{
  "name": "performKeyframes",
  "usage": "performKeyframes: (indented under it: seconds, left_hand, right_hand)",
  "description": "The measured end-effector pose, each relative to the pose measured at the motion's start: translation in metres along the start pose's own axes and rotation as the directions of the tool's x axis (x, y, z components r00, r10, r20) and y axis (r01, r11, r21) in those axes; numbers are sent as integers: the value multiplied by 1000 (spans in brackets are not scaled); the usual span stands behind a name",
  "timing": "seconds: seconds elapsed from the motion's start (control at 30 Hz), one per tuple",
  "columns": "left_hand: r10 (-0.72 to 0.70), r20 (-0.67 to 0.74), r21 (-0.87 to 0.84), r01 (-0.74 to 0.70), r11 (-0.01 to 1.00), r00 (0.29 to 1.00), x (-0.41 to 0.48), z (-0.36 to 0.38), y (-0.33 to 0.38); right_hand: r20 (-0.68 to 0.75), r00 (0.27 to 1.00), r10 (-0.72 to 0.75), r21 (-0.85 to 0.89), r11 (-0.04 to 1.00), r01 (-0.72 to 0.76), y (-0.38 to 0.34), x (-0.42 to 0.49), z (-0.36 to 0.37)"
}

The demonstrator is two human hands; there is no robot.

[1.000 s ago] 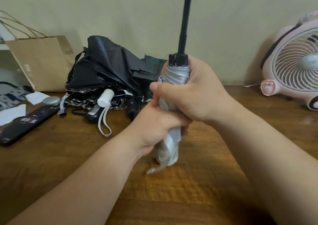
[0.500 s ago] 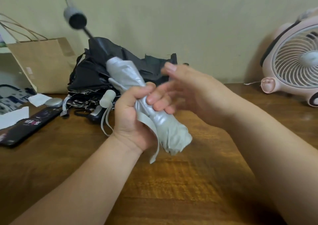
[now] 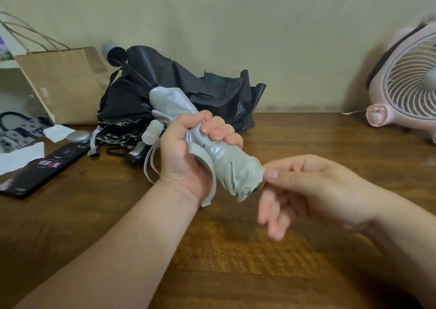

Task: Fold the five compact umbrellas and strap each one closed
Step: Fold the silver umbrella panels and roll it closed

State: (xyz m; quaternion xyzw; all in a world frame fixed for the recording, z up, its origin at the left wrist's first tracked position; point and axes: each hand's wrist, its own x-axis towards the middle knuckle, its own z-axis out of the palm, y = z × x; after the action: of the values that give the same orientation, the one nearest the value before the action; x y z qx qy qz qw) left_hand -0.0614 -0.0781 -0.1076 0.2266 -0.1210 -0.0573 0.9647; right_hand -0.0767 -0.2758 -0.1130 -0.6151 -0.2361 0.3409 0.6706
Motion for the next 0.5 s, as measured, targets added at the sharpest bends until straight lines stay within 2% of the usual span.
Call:
performKeyframes:
  seconds: [0.07, 0.13, 0.2, 0.23, 0.27, 0.3, 0.33, 0.4, 0.43, 0.47, 0.5]
  left_hand:
    - [41, -24, 83, -38, 996, 999, 1, 0, 2]
    - [68, -10, 302, -62, 951, 998, 2, -2, -1]
    - [115, 53, 600, -124, 790, 992, -1, -2, -11]
    - [130, 96, 684, -160, 712, 987, -3, -2, -17]
    - [125, 138, 717, -186, 672, 983, -5, -2, -22]
    - [95, 185, 712, -200, 673, 978, -7, -2, -25]
    - [43, 239, 684, -200, 701, 970, -8, -2, -25]
    - [-92, 333, 581, -127, 804, 938, -10, 0, -19]
    - [-154, 364, 509, -58, 859, 918, -10, 1, -16]
    - [-205, 390, 435, 17, 900, 897, -10, 1, -13]
    - [-241, 412, 367, 82, 926, 878, -11, 2, -12]
  right_hand:
    - [-70, 997, -21, -103, 995, 14, -4, -4, -5]
    - [-145, 988, -60, -322, 947, 10, -4, -3, 2]
    - [-265, 951, -159, -611, 790, -38, 3, 2, 23]
    - [-314, 916, -250, -727, 684, -62, 10, 9, 30]
    - [-336, 883, -329, -791, 608, -75, 15, 16, 35]
    - [-330, 865, -377, -811, 582, -56, 18, 22, 36]
    - [-306, 877, -370, -798, 603, -24, 18, 25, 34]
    - [-200, 971, -129, -590, 807, -14, 11, 22, 25]
    - [-74, 997, 9, -421, 906, -40, 11, 17, 22]
    - [77, 992, 100, -258, 963, -77, 11, 13, 20]
    - [210, 969, 131, -137, 985, -103, 12, 10, 20]
